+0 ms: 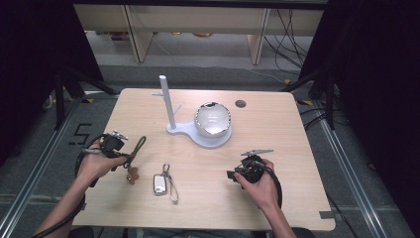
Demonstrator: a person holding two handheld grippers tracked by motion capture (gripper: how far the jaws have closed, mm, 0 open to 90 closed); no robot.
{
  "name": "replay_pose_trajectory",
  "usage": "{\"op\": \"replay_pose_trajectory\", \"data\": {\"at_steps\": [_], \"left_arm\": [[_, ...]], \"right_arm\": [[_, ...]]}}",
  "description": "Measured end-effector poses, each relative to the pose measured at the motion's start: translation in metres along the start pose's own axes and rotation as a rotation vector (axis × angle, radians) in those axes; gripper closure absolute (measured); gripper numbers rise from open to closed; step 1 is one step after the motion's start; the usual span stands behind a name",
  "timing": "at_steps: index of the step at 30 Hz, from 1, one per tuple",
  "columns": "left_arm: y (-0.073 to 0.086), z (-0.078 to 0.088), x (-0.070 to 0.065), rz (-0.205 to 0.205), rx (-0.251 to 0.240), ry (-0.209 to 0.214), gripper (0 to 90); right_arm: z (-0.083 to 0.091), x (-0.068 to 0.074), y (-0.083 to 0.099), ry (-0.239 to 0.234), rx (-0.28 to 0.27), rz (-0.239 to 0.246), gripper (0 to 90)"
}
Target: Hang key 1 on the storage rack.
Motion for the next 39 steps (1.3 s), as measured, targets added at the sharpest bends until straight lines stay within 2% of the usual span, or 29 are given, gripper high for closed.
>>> {"op": "replay_pose_trajectory", "data": {"at_steps": [4,7,9,10,11,12,13,15,18,19,20,22,28,29,31,34,35,36,37,38,39], "left_arm": [[-0.002,0.004,0.0,0.013,-0.05,-0.008,79.5],[-0.004,0.006,0.001,0.019,-0.082,-0.01,79.5],[-0.006,0.006,0.0,0.044,-0.126,-0.009,79.5],[-0.006,0.008,0.002,0.03,-0.106,-0.011,79.5],[-0.007,0.007,0.001,0.043,-0.138,-0.012,79.5],[-0.008,0.008,0.001,0.046,-0.142,-0.008,79.5],[-0.009,0.009,0.001,0.048,-0.161,-0.016,79.5],[-0.011,0.01,0.001,0.065,-0.187,-0.01,79.5],[-0.014,0.011,0.002,0.079,-0.239,-0.026,79.5],[-0.015,0.012,0.003,0.076,-0.242,-0.031,79.5],[-0.016,0.013,0.003,0.089,-0.253,-0.034,79.5],[-0.018,0.014,0.004,0.082,-0.272,-0.034,79.5],[-0.025,0.017,0.003,0.104,-0.344,-0.046,79.5],[-0.026,0.018,0.002,0.105,-0.35,-0.045,79.5],[-0.029,0.018,0.001,0.116,-0.37,-0.042,79.5],[-0.033,0.018,-0.002,0.125,-0.389,-0.035,79.5],[-0.033,0.019,-0.002,0.109,-0.377,-0.039,79.5],[-0.035,0.018,-0.004,0.124,-0.397,-0.033,79.5],[-0.035,0.019,-0.003,0.109,-0.374,-0.042,79.5],[-0.037,0.018,-0.005,0.128,-0.397,-0.033,79.5],[-0.038,0.018,-0.006,0.125,-0.397,-0.04,79.5]], "right_arm": [[0.001,0.004,0.0,-0.025,0.0,-0.032,59.6],[0.001,0.004,0.001,-0.021,-0.001,-0.03,59.5],[0.001,0.001,0.001,-0.008,-0.002,-0.011,59.5],[0.001,0.005,0.001,-0.026,0.0,-0.045,59.4],[0.001,0.005,0.001,-0.025,-0.001,-0.042,59.4],[0.001,0.001,0.001,-0.008,-0.004,-0.012,59.3],[0.001,0.004,0.001,-0.022,-0.005,-0.033,59.3],[0.002,0.005,0.001,-0.022,-0.006,-0.038,59.3],[0.002,0.002,0.001,-0.009,-0.01,-0.012,59.3],[0.002,0.001,0.001,-0.002,-0.013,-0.002,59.3],[0.002,0.001,0.001,-0.002,-0.014,-0.005,59.3],[0.002,0.001,0.001,-0.004,-0.015,-0.001,59.3],[0.002,0.0,0.001,0.002,-0.018,-0.004,59.3],[0.002,0.001,0.0,0.005,-0.018,-0.01,59.3],[0.003,0.005,0.0,-0.017,-0.02,-0.039,59.3],[0.003,0.005,0.0,-0.016,-0.021,-0.041,59.3],[0.003,0.005,0.0,-0.017,-0.021,-0.041,59.3],[0.003,0.005,0.0,-0.016,-0.021,-0.041,59.3],[0.003,0.005,0.0,-0.015,-0.021,-0.042,59.3],[0.003,0.003,0.0,-0.008,-0.022,-0.026,59.3],[0.003,0.002,0.0,-0.004,-0.022,-0.02,59.3]]}}
Point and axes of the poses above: each handheld gripper's, and its own axes: z roughly backward along the jaws, y roughly out of its underside, x roughly to its left, the point moved 5 cm from there along -z, roughly forward along the jaws, and after that the axes turned 9 degrees about z, right-handed, at the moved point
